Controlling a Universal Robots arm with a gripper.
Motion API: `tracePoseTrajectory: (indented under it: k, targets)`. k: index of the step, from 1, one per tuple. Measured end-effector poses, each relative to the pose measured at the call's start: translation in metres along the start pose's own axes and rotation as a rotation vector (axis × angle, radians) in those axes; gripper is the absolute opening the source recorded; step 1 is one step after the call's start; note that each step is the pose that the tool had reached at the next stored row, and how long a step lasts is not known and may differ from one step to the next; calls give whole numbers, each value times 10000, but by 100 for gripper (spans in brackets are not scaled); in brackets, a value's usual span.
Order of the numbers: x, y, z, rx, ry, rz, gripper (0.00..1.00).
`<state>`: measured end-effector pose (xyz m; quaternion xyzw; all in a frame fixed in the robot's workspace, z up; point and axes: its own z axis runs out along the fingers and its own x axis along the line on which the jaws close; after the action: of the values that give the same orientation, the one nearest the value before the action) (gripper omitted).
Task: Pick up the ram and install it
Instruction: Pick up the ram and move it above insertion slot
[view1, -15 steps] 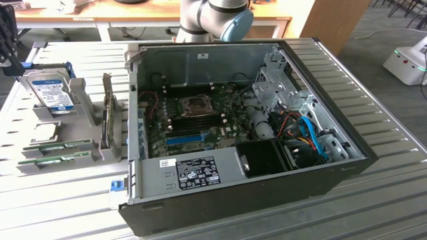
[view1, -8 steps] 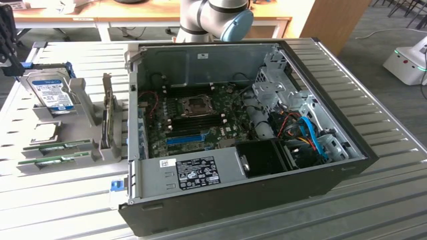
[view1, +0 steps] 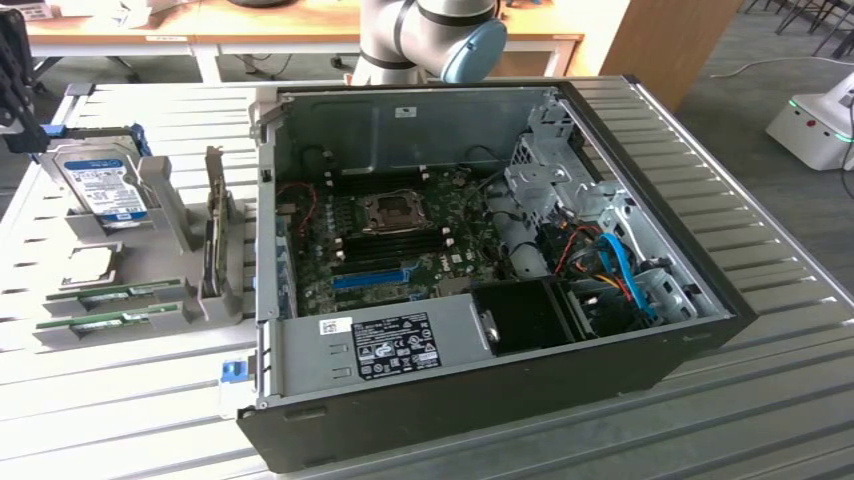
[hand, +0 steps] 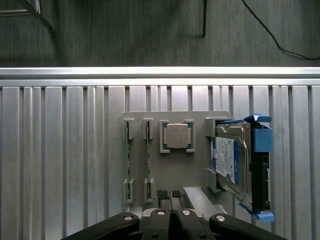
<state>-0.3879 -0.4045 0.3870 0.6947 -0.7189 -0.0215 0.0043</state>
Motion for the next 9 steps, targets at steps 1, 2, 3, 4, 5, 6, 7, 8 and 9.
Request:
tracePoseTrajectory:
  k: [1, 2, 3, 4, 5, 6, 7, 8, 9]
  targets:
    - [0, 0, 5, 0, 0, 0, 11]
    - [0, 0, 8, 0, 0, 0, 11]
    - [0, 0, 11, 0, 0, 0, 11]
    - [0, 0, 14, 0, 0, 0, 11]
    - [0, 0, 17, 0, 0, 0, 11]
    - [1, 0, 19, 0, 0, 0, 11]
    - [1, -1, 21, -1, 0, 0, 11]
    - [1, -1, 24, 0, 0, 0, 11]
    - [1, -1, 25, 0, 0, 0, 11]
